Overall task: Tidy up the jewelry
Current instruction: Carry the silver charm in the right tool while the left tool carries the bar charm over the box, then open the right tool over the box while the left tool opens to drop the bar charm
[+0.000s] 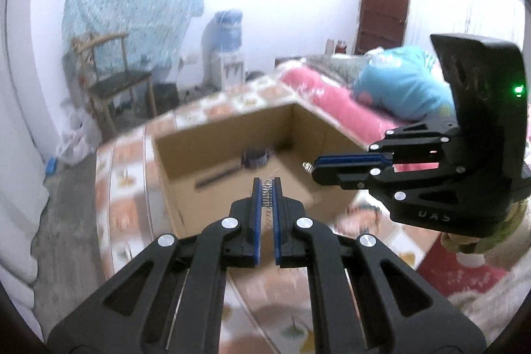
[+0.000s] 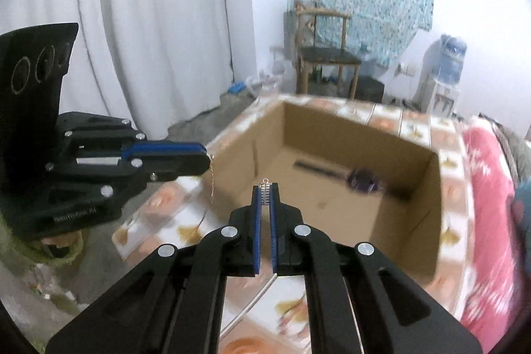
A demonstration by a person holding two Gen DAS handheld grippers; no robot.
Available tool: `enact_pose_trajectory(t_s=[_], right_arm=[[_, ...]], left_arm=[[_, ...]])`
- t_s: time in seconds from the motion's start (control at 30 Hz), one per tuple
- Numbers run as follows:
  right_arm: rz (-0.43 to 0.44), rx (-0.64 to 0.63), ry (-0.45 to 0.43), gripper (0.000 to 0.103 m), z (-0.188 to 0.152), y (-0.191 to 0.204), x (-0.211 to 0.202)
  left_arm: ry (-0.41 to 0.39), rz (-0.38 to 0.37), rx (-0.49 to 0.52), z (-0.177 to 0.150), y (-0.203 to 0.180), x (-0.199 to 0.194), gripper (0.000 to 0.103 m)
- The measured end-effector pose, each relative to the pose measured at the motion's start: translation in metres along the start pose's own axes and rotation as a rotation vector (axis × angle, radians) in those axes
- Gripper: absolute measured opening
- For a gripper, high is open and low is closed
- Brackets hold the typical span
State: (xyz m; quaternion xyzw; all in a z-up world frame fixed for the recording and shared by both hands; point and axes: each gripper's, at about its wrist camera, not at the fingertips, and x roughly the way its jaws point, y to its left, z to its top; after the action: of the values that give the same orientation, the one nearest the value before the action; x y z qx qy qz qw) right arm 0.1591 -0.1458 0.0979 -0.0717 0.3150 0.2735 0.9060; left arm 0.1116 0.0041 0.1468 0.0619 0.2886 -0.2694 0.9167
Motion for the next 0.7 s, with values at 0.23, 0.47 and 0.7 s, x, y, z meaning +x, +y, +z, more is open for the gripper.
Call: enact_pose_trajectory(t_s=[0.23,0.47,0.7], right_arm=[[0.152,0.108,0.255,0.005,0.042,-0.063,0.095],[0.212,0.268,0.517,0.005,0.043,-0.1,0.187],[0.255,0.385,0.622,0.005,0.033,-0.114,0.228]], left_arm=[[0.217,-0.085,-0.043,0.036,0.03,0.099,0.005],[0.478,-0.141,-0.175,0.023,0.059,0.181,0.005],[0.606,-0.15,-0.196,0.008,0.064,0.203,0.005]])
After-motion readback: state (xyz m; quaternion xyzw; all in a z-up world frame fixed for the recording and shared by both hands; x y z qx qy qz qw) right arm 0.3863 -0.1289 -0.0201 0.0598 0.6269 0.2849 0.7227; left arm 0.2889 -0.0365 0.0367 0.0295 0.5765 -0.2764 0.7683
